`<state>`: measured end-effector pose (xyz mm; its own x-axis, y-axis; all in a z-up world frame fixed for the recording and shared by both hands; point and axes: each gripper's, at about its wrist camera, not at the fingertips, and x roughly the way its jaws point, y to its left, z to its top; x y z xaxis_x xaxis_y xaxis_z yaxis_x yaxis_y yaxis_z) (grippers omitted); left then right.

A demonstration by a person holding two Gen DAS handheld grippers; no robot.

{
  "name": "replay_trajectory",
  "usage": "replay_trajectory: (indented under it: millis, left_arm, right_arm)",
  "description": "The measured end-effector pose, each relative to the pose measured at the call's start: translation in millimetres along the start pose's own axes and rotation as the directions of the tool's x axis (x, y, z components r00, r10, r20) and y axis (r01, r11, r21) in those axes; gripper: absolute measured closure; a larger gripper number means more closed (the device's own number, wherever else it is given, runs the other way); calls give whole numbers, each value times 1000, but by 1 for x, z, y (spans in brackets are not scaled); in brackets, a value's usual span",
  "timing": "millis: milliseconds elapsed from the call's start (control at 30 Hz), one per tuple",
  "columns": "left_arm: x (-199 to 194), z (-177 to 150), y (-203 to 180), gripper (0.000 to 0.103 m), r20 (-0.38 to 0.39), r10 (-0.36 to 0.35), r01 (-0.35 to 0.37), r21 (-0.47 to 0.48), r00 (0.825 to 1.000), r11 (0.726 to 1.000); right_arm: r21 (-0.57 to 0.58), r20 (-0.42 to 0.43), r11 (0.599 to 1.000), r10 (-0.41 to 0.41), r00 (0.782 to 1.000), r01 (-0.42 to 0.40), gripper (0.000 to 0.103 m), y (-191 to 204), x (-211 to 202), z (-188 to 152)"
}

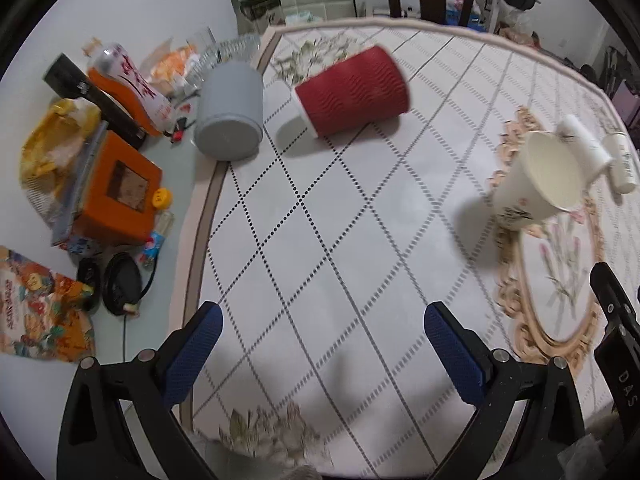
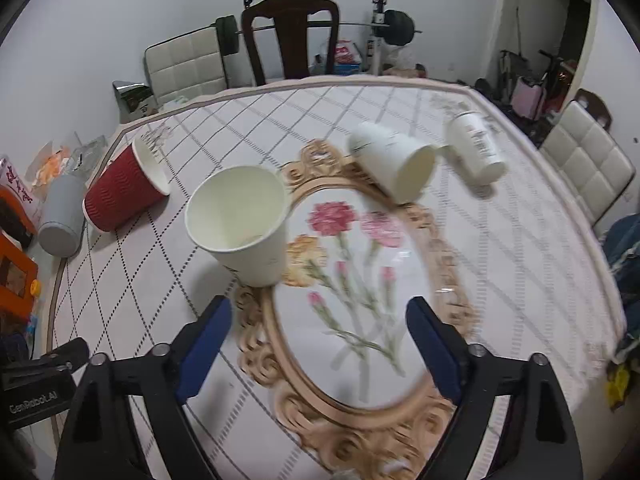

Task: Flip cup upright

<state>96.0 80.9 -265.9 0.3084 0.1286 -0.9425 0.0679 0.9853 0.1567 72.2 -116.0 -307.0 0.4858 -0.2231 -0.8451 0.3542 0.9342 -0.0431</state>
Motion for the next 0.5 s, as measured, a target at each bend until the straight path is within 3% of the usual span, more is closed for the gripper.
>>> replay_trajectory:
  millis: [167,500]
  left_arm:
    - [-66,-23,-6,0,72,-20,21,-11,997,1000]
    - [-202,-70,-12,0,218,-60,69,-32,974,997]
  right_arm:
    - [-42,19,998,-39,999,40,2,-22,-59,0]
    - [-88,41,996,-4,999,7,0,-65,-202,1]
